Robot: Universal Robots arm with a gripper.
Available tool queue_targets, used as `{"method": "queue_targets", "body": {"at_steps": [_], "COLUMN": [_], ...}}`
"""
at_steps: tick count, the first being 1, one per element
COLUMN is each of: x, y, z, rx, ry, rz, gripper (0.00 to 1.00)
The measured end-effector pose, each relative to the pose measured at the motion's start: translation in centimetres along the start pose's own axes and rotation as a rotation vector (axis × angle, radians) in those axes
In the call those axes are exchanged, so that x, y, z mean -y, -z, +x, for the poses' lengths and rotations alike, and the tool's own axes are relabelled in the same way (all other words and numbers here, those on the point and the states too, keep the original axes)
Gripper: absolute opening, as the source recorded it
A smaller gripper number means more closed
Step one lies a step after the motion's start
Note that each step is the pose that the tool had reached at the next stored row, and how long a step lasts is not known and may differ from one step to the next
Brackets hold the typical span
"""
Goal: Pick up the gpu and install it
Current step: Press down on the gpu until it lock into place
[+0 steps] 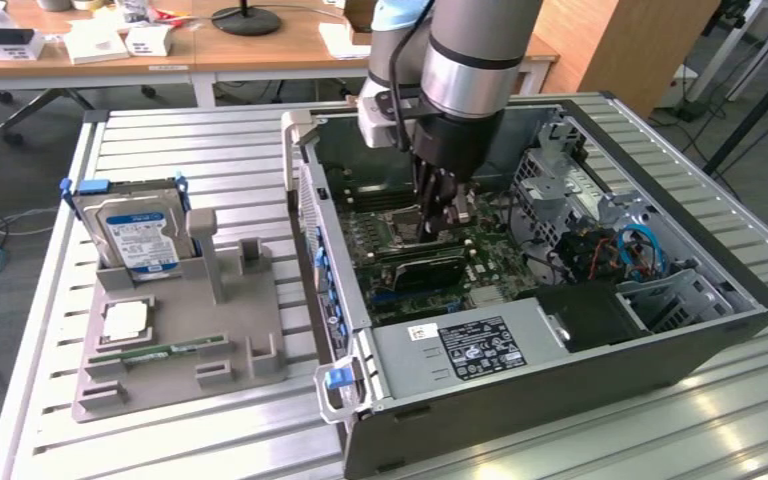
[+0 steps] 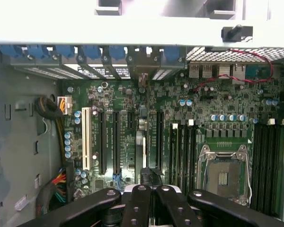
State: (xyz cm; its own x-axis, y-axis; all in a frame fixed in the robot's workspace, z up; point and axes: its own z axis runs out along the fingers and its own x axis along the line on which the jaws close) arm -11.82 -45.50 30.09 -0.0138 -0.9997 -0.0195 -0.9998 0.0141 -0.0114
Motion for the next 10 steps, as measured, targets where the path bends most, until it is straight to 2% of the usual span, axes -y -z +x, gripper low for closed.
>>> {"method": "queue_targets", "body": {"at_steps": [5,10], "x": [0.47,0.49], "y": [0.00,-0.01], "z": [0.00,0.00], "rx": [0.0000,0.0000], "ry": [0.000,0.000], "rz": [-0.0008,-0.0007], "gripper": [0.10,0.10]}}
